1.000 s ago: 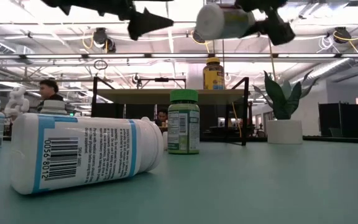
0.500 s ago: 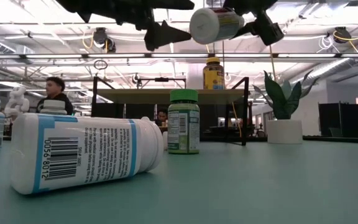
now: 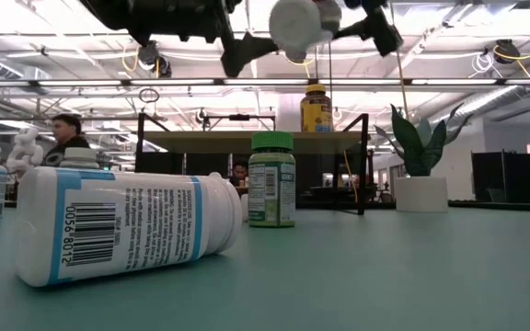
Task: Pick and place medicine bottles onto shelf by color
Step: Put the purple medicine bottle on the shelf
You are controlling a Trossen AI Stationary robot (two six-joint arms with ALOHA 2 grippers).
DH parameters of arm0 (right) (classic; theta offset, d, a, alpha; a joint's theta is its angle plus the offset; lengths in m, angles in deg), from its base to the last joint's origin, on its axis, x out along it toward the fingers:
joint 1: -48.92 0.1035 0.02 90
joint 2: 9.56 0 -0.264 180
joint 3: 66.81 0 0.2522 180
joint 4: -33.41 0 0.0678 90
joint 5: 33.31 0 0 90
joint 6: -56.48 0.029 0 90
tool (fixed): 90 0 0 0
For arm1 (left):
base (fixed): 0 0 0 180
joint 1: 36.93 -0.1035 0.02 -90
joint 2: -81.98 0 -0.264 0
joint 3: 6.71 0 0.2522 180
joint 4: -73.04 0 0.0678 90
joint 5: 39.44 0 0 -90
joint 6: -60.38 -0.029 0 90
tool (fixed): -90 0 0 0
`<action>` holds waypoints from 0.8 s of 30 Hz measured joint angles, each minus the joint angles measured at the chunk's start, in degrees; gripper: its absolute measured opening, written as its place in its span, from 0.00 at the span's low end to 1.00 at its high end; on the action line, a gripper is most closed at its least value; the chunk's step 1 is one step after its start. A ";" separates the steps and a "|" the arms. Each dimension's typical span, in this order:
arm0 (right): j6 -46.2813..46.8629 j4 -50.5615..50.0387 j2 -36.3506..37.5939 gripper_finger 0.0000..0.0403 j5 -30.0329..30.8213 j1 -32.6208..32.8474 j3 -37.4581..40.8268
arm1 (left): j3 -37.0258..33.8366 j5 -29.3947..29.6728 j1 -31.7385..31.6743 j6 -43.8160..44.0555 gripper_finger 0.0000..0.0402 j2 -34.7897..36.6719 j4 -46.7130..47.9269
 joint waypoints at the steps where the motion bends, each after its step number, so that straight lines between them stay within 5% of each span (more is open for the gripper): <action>1: -1.38 1.66 0.00 0.58 -1.13 -0.02 0.00 | 0.00 -0.18 0.18 -0.06 0.94 0.00 -0.03; 8: -12.94 8.91 -0.02 0.58 -8.97 -0.33 0.04 | 0.00 -3.30 0.85 -0.38 0.94 0.00 -2.54; 24: -21.71 20.94 -1.06 0.59 -13.69 -1.97 0.09 | -0.07 -3.84 3.48 1.14 0.94 0.00 -8.96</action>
